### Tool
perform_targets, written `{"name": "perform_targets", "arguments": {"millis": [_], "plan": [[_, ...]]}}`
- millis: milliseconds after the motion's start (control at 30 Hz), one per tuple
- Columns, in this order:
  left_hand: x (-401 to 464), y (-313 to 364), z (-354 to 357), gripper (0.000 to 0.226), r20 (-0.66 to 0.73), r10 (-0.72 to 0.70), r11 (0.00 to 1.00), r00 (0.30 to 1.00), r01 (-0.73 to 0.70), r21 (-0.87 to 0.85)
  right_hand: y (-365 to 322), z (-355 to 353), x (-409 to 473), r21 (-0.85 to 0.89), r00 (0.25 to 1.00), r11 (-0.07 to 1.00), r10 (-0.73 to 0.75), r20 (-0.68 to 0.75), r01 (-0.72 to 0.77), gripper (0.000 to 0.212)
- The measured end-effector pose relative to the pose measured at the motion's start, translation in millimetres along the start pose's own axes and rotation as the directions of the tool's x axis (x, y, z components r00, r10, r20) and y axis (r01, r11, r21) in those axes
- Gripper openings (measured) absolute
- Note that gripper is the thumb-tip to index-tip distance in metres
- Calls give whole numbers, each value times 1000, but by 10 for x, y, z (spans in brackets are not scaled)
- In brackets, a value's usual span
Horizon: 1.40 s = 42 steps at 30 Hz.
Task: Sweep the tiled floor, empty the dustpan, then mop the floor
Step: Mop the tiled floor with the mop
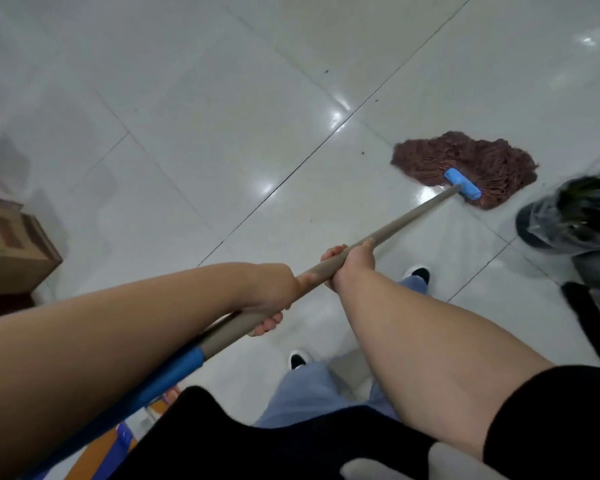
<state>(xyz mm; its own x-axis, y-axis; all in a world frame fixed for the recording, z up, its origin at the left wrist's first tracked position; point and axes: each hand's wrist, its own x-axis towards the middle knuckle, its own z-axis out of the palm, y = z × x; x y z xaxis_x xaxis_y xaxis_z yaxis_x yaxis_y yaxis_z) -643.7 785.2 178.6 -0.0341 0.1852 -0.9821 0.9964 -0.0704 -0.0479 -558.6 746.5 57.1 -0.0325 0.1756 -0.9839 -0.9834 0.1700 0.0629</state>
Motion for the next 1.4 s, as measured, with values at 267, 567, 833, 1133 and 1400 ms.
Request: {"name": "perform_targets", "arguments": {"millis": [267,567,833,1133,1400], "plan": [[24,2159,-501,53,-11,86,995,996,-86,44,-2145,632,-171,4,998,999,-44,51,44,36],[28,3818,-677,57,44,191,981,981,-191,11,-3551,961,-302,66,993,995,-82,84,76,52],[188,5332,-1249,48,103,176,984,979,-177,4,-4866,1692,-152,241,984,954,-178,-32,180,47],[219,7119,-1598,68,114,113,994,987,-113,-5,-6686,2208,-36,52,984,988,-141,-105,148,45],[221,8940,-1920,72,64,171,985,983,-173,19,-8525,2724,66,-14,988,991,-135,-71,134,46]]}}
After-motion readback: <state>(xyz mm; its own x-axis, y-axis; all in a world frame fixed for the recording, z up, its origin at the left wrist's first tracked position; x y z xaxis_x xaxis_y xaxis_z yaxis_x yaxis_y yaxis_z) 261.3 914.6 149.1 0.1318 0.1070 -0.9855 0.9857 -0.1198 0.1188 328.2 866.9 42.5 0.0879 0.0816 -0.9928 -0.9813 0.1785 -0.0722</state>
